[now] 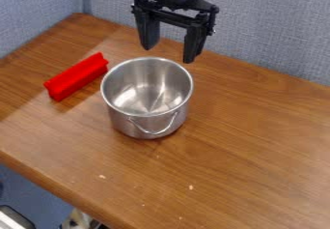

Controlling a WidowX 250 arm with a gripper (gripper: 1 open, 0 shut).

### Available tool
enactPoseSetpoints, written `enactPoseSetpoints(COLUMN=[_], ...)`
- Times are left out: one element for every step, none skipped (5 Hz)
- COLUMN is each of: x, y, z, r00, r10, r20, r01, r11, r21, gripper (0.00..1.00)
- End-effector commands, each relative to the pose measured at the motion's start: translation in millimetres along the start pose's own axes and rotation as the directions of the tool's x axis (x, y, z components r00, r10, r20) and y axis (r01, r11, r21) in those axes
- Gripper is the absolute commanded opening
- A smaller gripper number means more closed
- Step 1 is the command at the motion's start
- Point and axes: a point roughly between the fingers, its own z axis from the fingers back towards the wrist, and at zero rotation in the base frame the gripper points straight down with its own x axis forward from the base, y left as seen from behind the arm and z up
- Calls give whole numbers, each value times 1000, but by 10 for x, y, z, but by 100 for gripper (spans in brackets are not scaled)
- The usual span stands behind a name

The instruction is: Put the red object in the metal pot

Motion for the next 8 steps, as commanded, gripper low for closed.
enactPoseSetpoints(x=[-10,-64,-61,-60,-70,-72,-54,-43], y=[7,314,740,1118,1418,1577,1616,1643], z=[-60,-104,-89,-119,-174,-236,-309,-414], r00=[1000,998,990,982,976,971,977,980], r10=[0,57,138,189,216,236,208,191], r20=[-17,-22,-12,11,25,33,55,56], r01=[0,-57,-138,-190,-217,-237,-210,-193], r11=[1000,998,990,982,975,971,977,980], r21=[1,12,10,24,37,43,46,52], gripper=[100,100,100,100,100,100,100,100])
